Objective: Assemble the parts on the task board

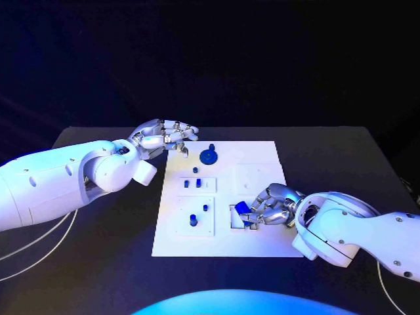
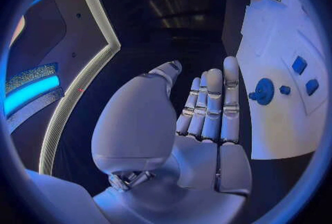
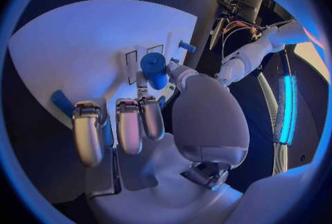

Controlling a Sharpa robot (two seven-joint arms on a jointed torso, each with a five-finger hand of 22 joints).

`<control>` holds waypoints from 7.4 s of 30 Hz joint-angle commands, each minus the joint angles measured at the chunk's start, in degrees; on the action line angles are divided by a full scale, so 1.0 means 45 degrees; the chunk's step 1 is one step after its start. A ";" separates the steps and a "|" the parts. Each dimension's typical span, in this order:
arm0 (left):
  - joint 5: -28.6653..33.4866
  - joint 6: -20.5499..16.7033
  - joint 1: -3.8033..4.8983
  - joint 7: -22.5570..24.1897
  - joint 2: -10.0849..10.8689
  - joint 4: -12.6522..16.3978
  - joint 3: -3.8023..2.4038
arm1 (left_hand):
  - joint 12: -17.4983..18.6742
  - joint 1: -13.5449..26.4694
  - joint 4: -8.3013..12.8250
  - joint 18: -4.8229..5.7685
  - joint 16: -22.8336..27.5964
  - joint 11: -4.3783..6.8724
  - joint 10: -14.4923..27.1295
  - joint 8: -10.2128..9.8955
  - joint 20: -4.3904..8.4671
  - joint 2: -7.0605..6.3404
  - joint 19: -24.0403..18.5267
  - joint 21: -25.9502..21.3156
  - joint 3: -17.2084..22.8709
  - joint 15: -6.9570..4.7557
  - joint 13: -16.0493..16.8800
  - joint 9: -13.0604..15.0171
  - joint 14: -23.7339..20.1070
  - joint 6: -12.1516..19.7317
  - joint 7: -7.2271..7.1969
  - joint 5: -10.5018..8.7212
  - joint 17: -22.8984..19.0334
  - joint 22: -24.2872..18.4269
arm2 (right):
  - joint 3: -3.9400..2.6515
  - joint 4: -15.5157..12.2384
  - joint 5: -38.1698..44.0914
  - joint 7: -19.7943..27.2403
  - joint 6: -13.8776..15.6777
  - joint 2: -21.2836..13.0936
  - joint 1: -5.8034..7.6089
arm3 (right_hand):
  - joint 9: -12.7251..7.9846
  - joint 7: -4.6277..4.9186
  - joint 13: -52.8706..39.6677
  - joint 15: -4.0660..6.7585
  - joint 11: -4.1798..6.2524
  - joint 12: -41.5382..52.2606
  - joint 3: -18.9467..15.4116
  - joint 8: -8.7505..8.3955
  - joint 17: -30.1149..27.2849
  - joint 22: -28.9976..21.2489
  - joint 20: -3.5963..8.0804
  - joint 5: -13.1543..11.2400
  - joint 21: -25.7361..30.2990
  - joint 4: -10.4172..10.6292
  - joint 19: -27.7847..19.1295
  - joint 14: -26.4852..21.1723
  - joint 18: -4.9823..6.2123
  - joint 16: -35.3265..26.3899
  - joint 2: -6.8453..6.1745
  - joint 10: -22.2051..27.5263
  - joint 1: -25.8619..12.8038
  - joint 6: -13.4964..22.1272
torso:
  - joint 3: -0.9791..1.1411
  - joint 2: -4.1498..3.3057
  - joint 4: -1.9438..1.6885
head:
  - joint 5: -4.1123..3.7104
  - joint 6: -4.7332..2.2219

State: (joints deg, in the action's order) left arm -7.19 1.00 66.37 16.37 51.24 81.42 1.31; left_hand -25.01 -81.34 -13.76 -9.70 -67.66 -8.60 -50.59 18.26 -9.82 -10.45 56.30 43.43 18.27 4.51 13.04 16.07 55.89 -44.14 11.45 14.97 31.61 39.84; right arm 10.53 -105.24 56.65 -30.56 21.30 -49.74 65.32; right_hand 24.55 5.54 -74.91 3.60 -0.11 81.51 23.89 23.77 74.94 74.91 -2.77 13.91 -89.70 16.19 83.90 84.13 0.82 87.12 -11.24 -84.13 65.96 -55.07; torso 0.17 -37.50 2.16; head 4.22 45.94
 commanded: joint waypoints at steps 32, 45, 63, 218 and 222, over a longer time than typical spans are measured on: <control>0.0076 0.0193 0.0004 0.0045 0.0065 0.0053 -0.0008 | -0.0059 -0.0059 -0.0065 -0.0178 -0.0082 0.0008 0.0065 0.0067 -0.0008 -0.0028 0.0012 -0.0063 -0.0064 0.0004 0.0007 -0.0010 -0.0084 -0.0092 0.0188 -0.0021 -0.0023 -0.0016 | -0.0001 0.0710 0.0955 -0.0250 -0.0860 0.0675 -0.0052 | 0.1616 -0.0305 -0.1838 0.0054 0.0051 -0.0175 -0.0803 0.0403 0.2032 0.3300 0.0091 -0.0717 0.0037 0.0048 0.1309 0.1045 -0.0156 0.0003 -0.0194 -0.0168 -0.0987 -0.0304 | -0.0001 0.0003 -0.0004 | 0.0080 0.0081; 0.0076 0.0179 0.0004 0.0035 0.0075 0.0061 -0.0008 | -0.0064 -0.0067 -0.0081 -0.0179 -0.0087 0.0008 0.0072 0.0073 -0.0008 -0.0013 0.0013 -0.0067 -0.0071 0.0002 0.0006 -0.0014 -0.0087 -0.0089 0.0191 -0.0017 -0.0029 -0.0017 | 0.0000 0.0844 0.1319 -0.0110 -0.0508 0.0859 -0.0058 | 0.1720 -0.0270 -0.1773 0.0019 0.0011 -0.0452 -0.6091 0.0525 0.1963 0.3240 0.0059 -0.2057 0.0183 0.0153 0.1252 0.1031 -0.0121 -0.0046 0.0779 -0.0040 -0.1540 -0.0037 | 0.0005 0.0004 0.0002 | 0.0085 0.0045; 0.0076 0.0167 0.0004 0.0032 0.0100 0.0063 -0.0008 | -0.0069 -0.0088 -0.0095 -0.0179 -0.0093 0.0003 0.0079 0.0071 -0.0008 0.0014 0.0015 -0.0070 -0.0069 0.0003 0.0003 -0.0023 -0.0089 -0.0068 0.0202 -0.0014 -0.0036 -0.0018 | -0.0002 -0.0327 0.1499 0.0909 -0.1061 -0.0218 -0.0041 | 0.1649 -0.0331 -0.1904 0.0066 0.0069 -0.0330 -0.6129 0.0586 0.2029 0.3305 0.0098 -0.1289 0.0050 -0.0031 0.1309 0.1047 -0.0154 -0.0016 0.1476 -0.0150 0.1207 -0.0149 | 0.0012 0.0002 0.0021 | 0.0092 0.0028; 0.0051 0.0411 0.0004 -0.0126 0.0139 0.0077 -0.0006 | -0.0119 -0.0137 -0.0185 -0.0178 -0.0119 -0.0001 0.0077 0.0129 -0.0014 0.0063 0.0020 -0.0090 -0.0121 0.0010 0.0000 -0.0042 -0.0106 -0.0090 0.0208 -0.0013 -0.0073 -0.0024 | 0.0068 -0.0591 0.1818 -0.0127 0.0160 -0.1488 0.0046 | 0.1701 -0.0521 -0.1892 0.0242 0.0262 -0.0644 0.1827 0.0963 0.2039 0.3353 0.0282 0.1953 -0.0066 -0.1972 0.1355 0.1045 -0.0183 -0.0066 -0.0175 -0.0155 0.1547 -0.0341 | -0.0009 0.0004 0.0000 | -0.0280 0.0147; 0.0050 0.0417 0.0004 -0.0124 0.0140 0.0092 -0.0006 | -0.0122 -0.0154 -0.0183 -0.0179 -0.0120 0.0001 0.0076 0.0134 -0.0014 0.0075 0.0020 -0.0090 -0.0113 0.0008 0.0000 -0.0043 -0.0107 -0.0094 0.0205 -0.0006 -0.0075 -0.0024 | 0.0071 -0.0447 0.1533 -0.0121 0.0195 -0.1229 -0.0071 | 0.1722 -0.0518 -0.1897 0.0242 0.0260 -0.0639 0.1837 0.0977 0.2038 0.3353 0.0282 0.1899 -0.0066 -0.1986 0.1355 0.1045 -0.0183 -0.0066 -0.0195 -0.0160 0.1430 -0.0316 | -0.0016 0.0004 -0.0015 | -0.0273 0.0144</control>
State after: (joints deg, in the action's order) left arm -7.20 1.86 66.37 15.46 51.97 81.63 1.32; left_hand -25.25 -81.56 -14.31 -9.70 -67.87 -8.60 -50.59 18.53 -9.82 -10.23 56.30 43.20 17.72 4.51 13.04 15.92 55.89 -44.14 11.45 14.97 31.32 39.81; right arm 10.82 -107.40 66.68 -31.12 21.30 -55.40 65.17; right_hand 32.41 3.67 -74.95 4.22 0.73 78.49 29.34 27.89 74.93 74.93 -1.95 22.63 -89.80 9.89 83.90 83.92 0.81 86.89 -12.30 -84.13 72.57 -56.49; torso 0.13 -37.47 2.14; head 2.97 46.60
